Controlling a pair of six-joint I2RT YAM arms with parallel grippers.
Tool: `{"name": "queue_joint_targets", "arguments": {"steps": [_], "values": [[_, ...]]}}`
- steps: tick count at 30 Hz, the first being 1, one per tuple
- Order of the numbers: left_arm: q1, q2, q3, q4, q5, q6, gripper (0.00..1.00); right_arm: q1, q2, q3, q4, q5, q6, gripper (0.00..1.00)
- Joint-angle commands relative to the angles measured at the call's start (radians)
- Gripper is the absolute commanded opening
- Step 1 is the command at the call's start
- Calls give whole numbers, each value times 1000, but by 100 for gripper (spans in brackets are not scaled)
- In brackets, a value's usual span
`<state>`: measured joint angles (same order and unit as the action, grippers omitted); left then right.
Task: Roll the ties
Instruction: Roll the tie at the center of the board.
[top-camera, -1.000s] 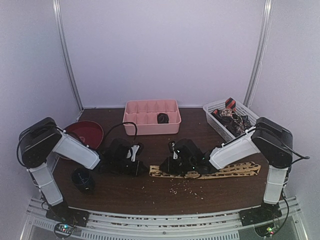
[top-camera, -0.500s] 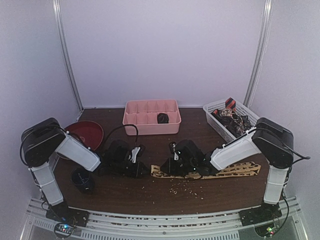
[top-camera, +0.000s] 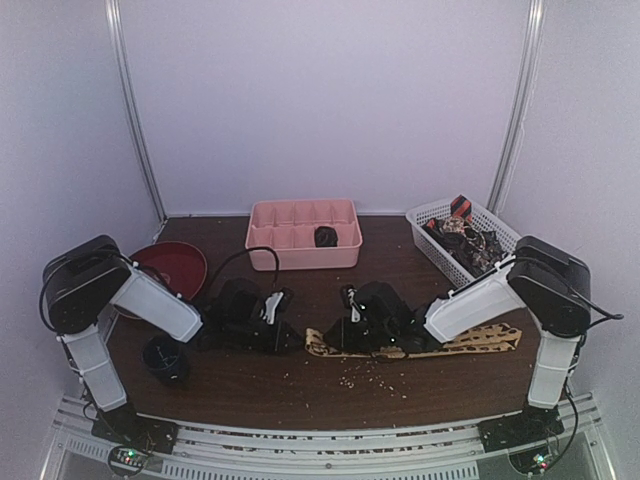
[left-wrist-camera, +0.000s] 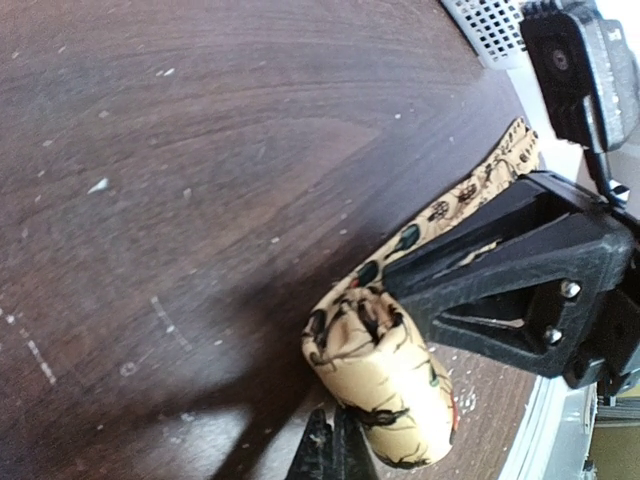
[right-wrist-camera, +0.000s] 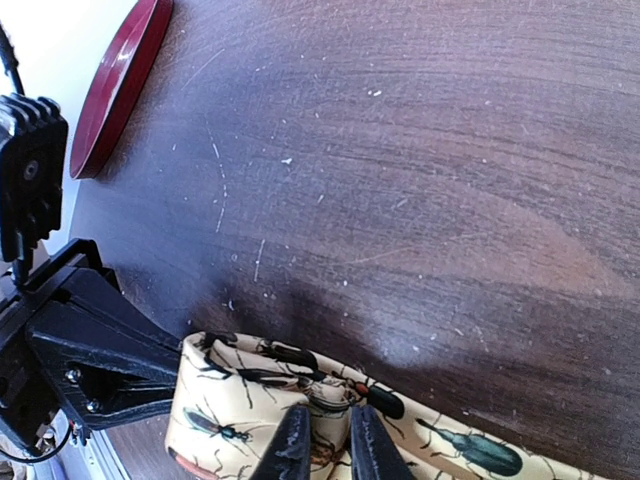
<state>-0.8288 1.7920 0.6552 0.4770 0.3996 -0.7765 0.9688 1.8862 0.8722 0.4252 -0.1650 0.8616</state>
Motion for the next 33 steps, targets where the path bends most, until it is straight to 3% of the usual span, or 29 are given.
{"name": "queue_joint_targets", "arguments": {"steps": [1,19,33], "values": [[-17,-11,39,29,8,8,0,5,-34,-26,5,-8,-15,16],[-54,4,110,-84,-23,49,0,4,-58,-68,14,22,-13,15],[-74,19,161,-149,-27,67,3,-6,-101,-113,-27,158,-11,14]]}}
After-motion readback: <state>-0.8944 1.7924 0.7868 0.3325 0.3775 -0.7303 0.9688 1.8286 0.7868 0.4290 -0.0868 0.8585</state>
